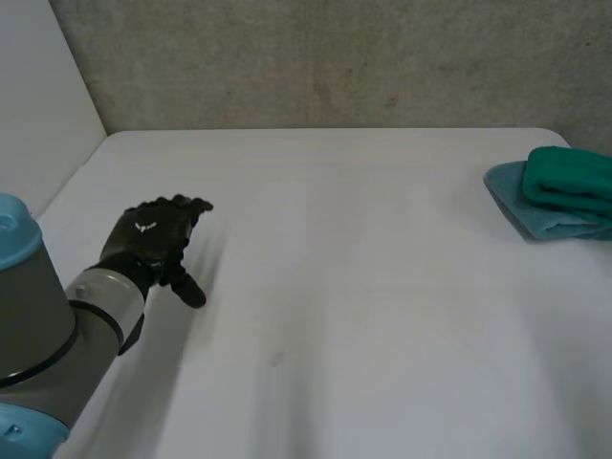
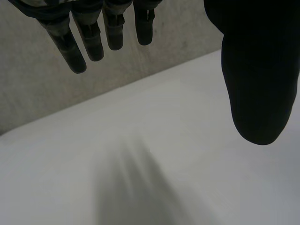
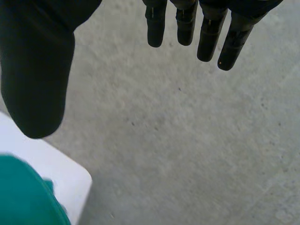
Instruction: Fold the laundry.
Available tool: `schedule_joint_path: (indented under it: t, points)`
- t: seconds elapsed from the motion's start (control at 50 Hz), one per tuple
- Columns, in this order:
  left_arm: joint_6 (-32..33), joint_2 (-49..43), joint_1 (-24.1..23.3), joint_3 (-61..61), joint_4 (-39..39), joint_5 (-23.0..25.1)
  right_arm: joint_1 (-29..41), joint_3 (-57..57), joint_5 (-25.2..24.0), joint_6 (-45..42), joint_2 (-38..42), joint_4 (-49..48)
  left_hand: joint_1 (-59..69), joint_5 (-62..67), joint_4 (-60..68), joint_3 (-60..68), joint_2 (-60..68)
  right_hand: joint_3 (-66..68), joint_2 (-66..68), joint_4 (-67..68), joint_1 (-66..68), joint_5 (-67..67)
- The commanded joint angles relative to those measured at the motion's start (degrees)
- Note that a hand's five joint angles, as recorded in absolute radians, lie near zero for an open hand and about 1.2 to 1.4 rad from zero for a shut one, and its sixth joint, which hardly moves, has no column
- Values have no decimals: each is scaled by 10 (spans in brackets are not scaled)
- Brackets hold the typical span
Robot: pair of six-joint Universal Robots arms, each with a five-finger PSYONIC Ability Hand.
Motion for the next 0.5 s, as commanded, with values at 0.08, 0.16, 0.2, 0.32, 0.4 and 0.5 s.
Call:
schedule_joint_path:
  t: [0.08,0.16,0.2,0.32,0.4,0.5]
  points:
    - [-2,51,-2,79,-3,-1,216,46,104,88,-72,46,3,-15,-4,-8,-4,-22,-24,-32,-15,-38]
    - [-17,56,-4,111,-5,1,288,104,131,123,-98,46,3,-15,-4,-8,-4,-22,-24,-32,-15,-38]
    - [-25,56,-3,126,-10,1,334,148,152,131,-124,39,3,-15,-4,-8,-4,-22,-24,-32,-15,-38]
    - [-37,55,1,151,-44,2,425,269,217,136,-156,-28,3,-15,-4,-8,-4,-22,-24,-32,-15,-38]
    - [-42,47,-2,161,-57,2,466,353,240,132,-180,-83,3,-15,-4,-8,-4,-22,-24,-32,-15,-38]
    - [-43,47,1,163,-60,2,494,418,243,127,-186,-143,3,-15,-4,-8,-4,-22,-24,-32,-15,-38]
